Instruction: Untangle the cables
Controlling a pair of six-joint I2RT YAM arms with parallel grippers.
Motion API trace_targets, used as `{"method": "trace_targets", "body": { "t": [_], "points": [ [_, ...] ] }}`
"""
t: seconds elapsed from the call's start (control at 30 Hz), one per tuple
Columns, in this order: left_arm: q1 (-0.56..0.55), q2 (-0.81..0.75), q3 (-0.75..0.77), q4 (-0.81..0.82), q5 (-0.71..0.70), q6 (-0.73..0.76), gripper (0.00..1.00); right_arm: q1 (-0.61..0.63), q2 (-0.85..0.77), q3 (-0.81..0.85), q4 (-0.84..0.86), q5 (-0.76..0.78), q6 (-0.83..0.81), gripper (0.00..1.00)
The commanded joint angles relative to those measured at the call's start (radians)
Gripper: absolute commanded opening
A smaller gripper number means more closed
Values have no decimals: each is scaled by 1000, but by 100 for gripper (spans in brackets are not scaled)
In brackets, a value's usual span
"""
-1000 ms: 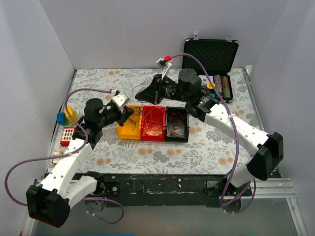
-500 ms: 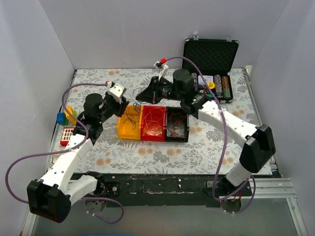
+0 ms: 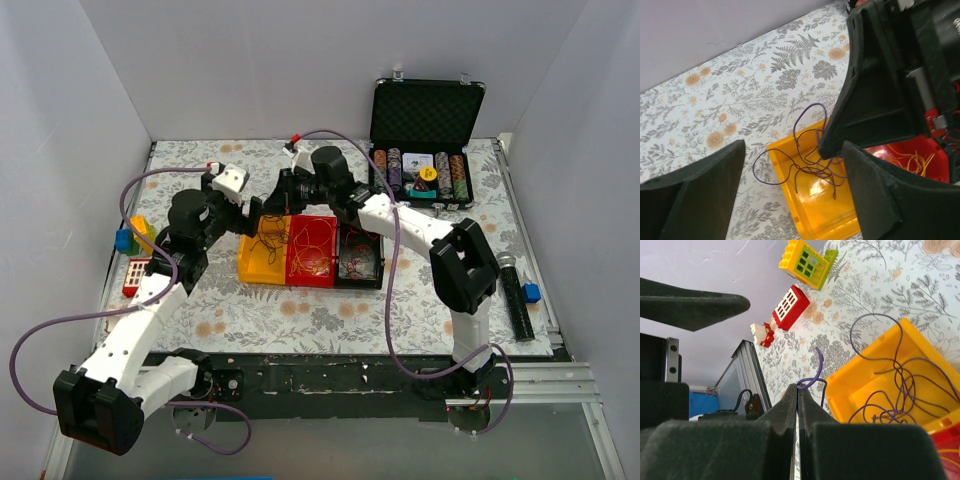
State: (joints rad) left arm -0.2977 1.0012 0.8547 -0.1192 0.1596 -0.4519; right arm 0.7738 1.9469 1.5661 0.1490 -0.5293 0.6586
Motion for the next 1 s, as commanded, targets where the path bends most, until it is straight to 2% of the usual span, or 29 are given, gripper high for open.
{"method": "trace_targets", "body": {
  "t": [0.0,0.3,0.43,0.53,0.57,0.63,0.77,0.9,0.97],
  "points": [
    [11,-23,75,32,-58,-77,84,30,35,141,-5,-23,-14,1],
    [14,34,156,-13,-55,-142,98,39,106,189,-104,29,-51,1],
    [22,59,193,-39,-54,-152,98,42,107,106,-147,72,-77,1],
    [26,82,227,-68,-42,-175,98,45,136,110,-245,104,-103,1],
    [26,97,248,-80,-40,-185,98,45,141,114,-262,107,-105,5],
    [26,125,280,-111,-38,-202,98,45,136,118,-279,112,-108,31],
    [37,155,325,-140,-43,-223,98,48,103,156,-340,143,-135,59],
    [55,192,380,-174,-40,-234,98,47,48,169,-399,170,-171,75],
    [63,218,414,-206,-26,-237,98,47,-5,129,-401,175,-183,77]
  ]
}}
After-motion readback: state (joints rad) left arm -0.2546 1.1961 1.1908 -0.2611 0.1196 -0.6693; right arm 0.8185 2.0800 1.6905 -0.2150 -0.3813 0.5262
